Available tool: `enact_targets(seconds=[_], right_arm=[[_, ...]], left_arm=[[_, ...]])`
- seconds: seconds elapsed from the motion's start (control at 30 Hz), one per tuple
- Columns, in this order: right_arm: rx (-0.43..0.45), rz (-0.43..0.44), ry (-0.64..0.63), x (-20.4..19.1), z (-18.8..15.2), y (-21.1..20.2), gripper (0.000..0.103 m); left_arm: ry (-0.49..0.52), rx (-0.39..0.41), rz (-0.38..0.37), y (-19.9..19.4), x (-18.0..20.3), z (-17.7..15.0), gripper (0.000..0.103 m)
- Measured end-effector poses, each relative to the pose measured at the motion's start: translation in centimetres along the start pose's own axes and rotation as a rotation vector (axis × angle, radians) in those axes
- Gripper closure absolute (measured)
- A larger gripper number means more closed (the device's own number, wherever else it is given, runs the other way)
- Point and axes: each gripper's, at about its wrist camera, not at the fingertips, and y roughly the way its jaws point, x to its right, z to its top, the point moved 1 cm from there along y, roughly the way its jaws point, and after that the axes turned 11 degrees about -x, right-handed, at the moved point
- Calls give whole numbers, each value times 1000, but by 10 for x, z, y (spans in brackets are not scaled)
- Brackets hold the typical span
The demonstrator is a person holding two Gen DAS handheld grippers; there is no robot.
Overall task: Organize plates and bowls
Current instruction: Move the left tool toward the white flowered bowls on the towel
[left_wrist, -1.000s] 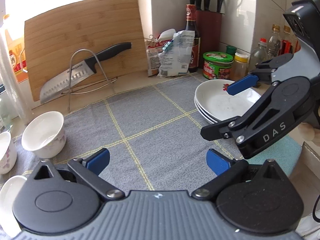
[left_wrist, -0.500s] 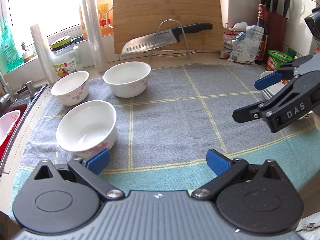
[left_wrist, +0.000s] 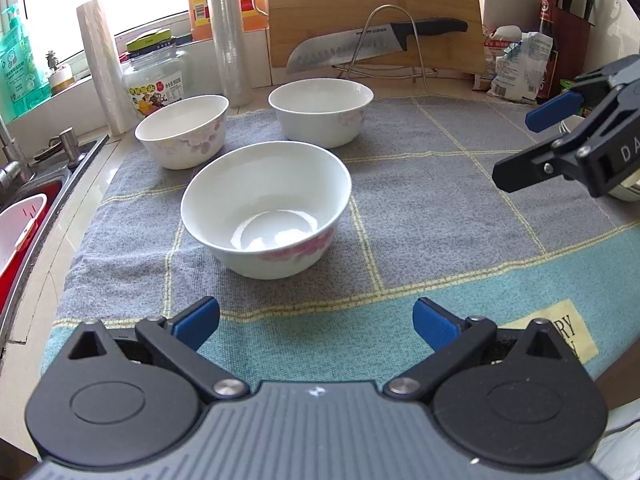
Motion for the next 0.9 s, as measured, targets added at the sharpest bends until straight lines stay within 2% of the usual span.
enact_targets(seconds=[0.23,0.4,0.57,0.9], right_arm=[[-36,-16,-2,-30,13,14,0],[-63,-27,12,-41,18,22,0],[-81,-42,31,-48,26,28,0],[-91,3,-5,-61,43,40,0]], left_arm=[[59,7,-57,15,-20,-2,1],[110,24,-117,24,-29,1,1],[145,6,-158,34,-37,0,1],[168,25,-171,41,-43,7,1]])
